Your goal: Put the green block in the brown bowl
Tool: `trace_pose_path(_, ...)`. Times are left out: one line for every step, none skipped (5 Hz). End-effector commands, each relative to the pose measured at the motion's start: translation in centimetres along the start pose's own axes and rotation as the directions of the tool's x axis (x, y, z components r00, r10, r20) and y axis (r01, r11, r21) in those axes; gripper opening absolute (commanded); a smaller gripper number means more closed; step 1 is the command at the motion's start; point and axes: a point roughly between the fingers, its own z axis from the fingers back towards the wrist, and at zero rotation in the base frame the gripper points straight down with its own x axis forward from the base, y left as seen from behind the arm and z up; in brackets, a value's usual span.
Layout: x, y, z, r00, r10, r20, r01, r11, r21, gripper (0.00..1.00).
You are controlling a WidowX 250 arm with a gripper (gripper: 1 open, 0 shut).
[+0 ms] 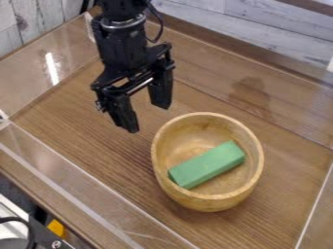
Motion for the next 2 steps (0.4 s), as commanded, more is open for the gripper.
trace_pose_path(-0.27,-0.26,0.54,1.000,0.012,0.017,-0.011,0.999,-0.034,1.00)
trace_pose_path(0.02,-0.11,1.20,1.000,-0.001,0.020,0.002,1.000,-0.028,1.00)
